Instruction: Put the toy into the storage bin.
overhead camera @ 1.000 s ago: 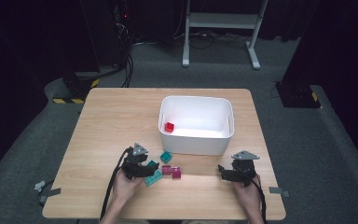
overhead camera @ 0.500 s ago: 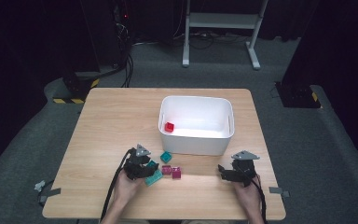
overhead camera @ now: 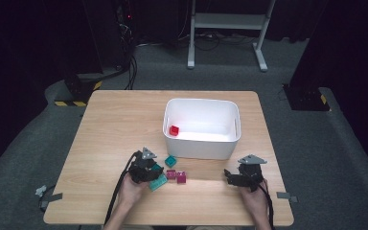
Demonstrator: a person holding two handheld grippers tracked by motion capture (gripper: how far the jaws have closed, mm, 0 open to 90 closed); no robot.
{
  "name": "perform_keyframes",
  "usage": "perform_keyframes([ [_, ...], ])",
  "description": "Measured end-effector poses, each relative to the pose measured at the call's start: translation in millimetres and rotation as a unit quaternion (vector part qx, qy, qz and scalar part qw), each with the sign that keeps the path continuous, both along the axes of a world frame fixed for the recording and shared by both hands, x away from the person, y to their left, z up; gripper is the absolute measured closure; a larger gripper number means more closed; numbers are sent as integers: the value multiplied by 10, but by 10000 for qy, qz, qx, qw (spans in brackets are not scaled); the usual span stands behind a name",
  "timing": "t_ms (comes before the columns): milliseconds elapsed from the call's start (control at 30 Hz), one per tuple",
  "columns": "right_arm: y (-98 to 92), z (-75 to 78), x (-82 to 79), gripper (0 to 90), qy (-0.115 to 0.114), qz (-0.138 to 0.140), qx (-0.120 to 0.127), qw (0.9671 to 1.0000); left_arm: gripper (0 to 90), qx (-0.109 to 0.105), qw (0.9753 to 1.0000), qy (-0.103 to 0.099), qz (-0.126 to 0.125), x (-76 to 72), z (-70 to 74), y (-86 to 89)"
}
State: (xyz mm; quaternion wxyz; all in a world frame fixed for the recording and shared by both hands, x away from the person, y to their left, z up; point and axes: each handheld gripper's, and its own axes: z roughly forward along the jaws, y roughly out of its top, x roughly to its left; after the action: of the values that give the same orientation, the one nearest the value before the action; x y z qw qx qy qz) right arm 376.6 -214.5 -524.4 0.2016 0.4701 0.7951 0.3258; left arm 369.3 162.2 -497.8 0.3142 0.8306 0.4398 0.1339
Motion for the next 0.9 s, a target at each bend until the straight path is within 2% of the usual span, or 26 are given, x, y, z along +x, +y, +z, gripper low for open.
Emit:
perform_keyframes([
  [333,0,0,0,161,-1,1,-1,10000,589,-279,9996,-102,24,15,120,53],
  [567,0,0,0,162,0,-2,2,10000,589,-427,9990,-71,62,22,162,117],
  [633,1,0,0,162,-1,-4,3,10000,590,-413,9991,-110,66,27,193,132],
  [900,1,0,0,162,-2,-5,5,10000,590,-617,9979,-173,103,58,337,231],
])
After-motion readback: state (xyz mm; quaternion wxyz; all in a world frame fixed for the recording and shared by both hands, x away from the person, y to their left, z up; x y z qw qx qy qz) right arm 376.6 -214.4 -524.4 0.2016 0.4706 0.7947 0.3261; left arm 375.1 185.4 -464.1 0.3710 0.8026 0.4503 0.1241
